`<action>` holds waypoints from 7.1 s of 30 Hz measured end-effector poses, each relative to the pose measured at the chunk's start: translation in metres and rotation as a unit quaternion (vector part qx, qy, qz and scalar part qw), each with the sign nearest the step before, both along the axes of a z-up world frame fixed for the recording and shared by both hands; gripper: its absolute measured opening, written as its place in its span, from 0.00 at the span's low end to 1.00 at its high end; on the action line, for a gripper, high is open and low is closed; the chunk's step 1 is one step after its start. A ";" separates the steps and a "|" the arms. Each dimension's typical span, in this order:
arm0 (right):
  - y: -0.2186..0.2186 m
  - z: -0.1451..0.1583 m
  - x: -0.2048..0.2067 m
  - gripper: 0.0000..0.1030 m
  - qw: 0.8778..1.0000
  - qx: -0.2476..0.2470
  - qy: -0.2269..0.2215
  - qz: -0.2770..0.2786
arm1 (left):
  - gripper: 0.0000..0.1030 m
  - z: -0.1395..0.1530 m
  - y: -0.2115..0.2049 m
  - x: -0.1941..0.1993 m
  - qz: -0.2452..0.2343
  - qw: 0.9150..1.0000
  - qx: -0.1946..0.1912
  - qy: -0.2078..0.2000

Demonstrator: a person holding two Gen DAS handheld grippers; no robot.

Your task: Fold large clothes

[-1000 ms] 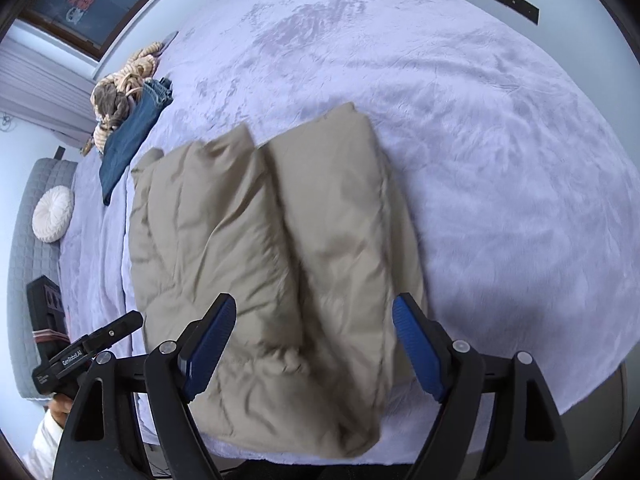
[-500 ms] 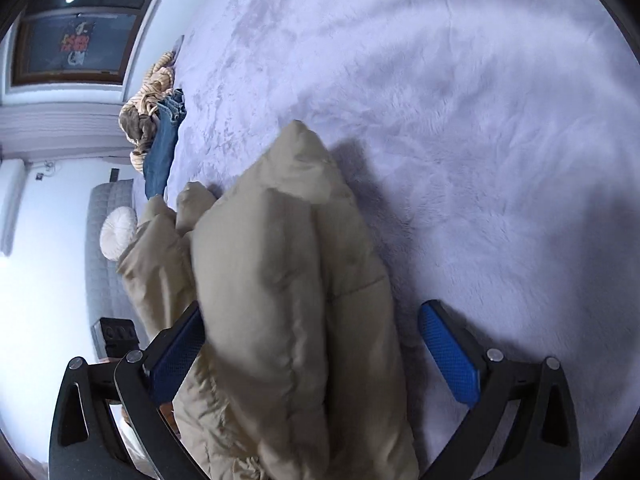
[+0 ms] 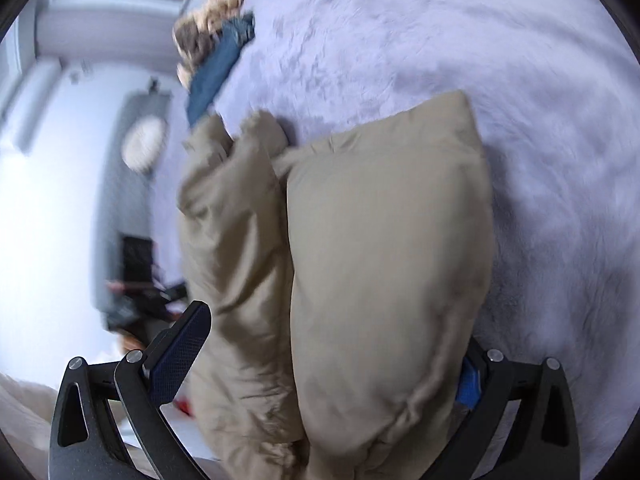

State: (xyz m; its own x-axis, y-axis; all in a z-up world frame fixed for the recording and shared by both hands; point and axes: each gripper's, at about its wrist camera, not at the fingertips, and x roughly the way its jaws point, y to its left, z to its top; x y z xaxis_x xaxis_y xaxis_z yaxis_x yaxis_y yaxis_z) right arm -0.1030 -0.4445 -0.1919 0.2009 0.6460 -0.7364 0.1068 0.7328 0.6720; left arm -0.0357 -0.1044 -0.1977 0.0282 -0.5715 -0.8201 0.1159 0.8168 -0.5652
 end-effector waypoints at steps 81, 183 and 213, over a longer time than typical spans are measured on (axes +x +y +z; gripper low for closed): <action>0.259 0.009 0.225 0.39 0.996 0.055 -0.040 0.056 | 0.82 0.024 0.196 0.160 0.125 0.976 0.120 -0.132; 0.287 0.083 0.040 0.12 0.969 -0.239 0.023 -0.064 | 0.99 0.089 0.189 0.009 0.058 0.963 0.236 -0.118; 0.298 0.198 -0.009 0.78 0.956 -0.264 -0.120 -0.049 | 0.99 0.213 0.193 -0.078 0.137 0.934 0.258 -0.205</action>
State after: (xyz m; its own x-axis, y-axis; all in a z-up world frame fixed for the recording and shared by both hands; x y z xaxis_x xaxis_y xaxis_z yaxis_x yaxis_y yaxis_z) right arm -0.1121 -0.1467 0.0058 0.4449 0.1655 -0.8802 0.0820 0.9711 0.2241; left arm -0.1141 0.0887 0.0154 0.4867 -0.0278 -0.8731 -0.0168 0.9990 -0.0412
